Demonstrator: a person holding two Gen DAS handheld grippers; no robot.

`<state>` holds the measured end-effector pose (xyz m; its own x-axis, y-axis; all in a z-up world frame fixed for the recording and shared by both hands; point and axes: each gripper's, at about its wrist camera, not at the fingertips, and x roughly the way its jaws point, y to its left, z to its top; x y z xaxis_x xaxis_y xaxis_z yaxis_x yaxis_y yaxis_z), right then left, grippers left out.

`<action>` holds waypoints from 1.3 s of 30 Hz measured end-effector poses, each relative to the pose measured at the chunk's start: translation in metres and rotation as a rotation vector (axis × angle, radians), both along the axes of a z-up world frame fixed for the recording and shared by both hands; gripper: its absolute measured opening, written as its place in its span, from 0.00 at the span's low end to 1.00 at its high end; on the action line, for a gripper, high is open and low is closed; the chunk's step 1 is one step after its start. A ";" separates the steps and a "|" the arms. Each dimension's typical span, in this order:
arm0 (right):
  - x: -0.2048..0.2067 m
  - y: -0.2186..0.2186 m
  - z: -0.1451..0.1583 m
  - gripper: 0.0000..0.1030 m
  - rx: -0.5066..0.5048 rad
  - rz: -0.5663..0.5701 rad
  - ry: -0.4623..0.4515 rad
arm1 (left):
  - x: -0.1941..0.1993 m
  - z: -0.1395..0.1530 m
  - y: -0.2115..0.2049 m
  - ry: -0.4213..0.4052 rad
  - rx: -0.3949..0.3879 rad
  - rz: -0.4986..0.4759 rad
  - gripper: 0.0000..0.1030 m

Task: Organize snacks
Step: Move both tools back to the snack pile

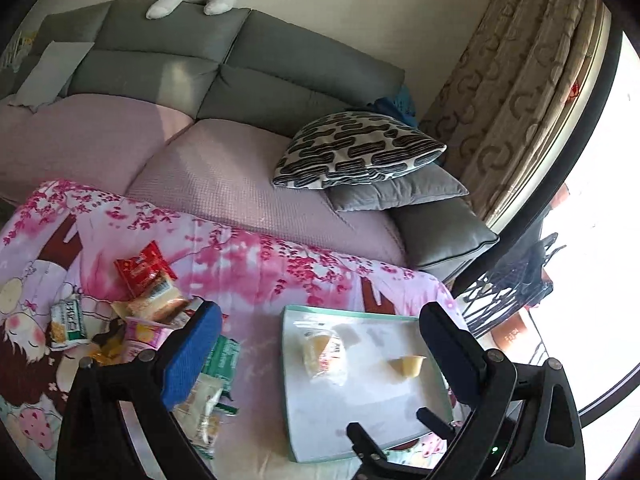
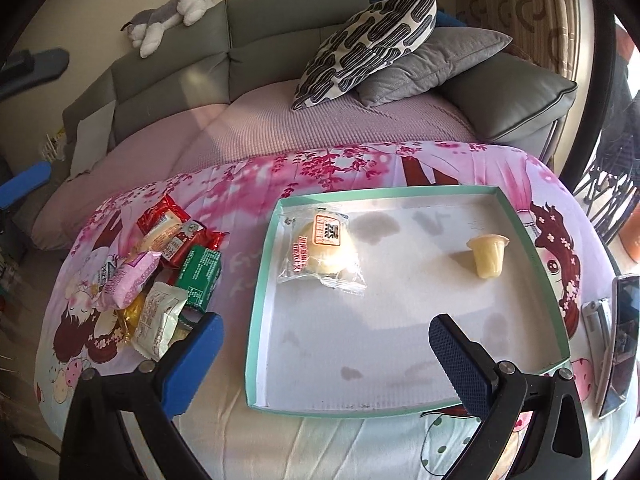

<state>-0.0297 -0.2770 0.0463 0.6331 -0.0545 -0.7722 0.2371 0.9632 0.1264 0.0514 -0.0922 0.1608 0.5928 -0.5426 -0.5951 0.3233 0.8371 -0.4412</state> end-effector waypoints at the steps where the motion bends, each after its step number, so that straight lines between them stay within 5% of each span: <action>1: -0.001 -0.004 0.000 1.00 -0.004 -0.009 0.004 | 0.000 -0.002 -0.009 0.010 -0.010 -0.009 0.96; 3: -0.002 -0.011 -0.003 1.00 -0.010 -0.025 0.016 | 0.000 -0.008 -0.025 0.022 0.000 -0.039 0.96; 7: -0.003 -0.018 -0.010 1.00 -0.018 -0.033 0.031 | 0.002 -0.035 -0.030 0.015 0.147 -0.016 0.96; 15: 0.020 0.010 -0.029 1.00 0.014 0.018 0.063 | 0.027 -0.093 0.049 0.102 0.359 0.184 0.96; 20: 0.038 0.039 -0.027 1.00 0.059 0.057 0.049 | 0.033 -0.107 0.097 0.139 0.427 0.276 0.96; 28: 0.066 0.102 -0.024 1.00 0.076 0.154 0.053 | 0.043 -0.109 0.123 0.170 0.441 0.307 0.96; 39: 0.083 0.163 -0.069 1.00 0.037 0.242 0.161 | 0.057 -0.126 0.113 0.234 0.400 0.249 0.96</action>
<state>0.0537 -0.1136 -0.0226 0.4930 0.1127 -0.8627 0.0211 0.9897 0.1414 0.1081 0.0209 0.0348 0.5013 -0.1056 -0.8588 0.0239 0.9938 -0.1082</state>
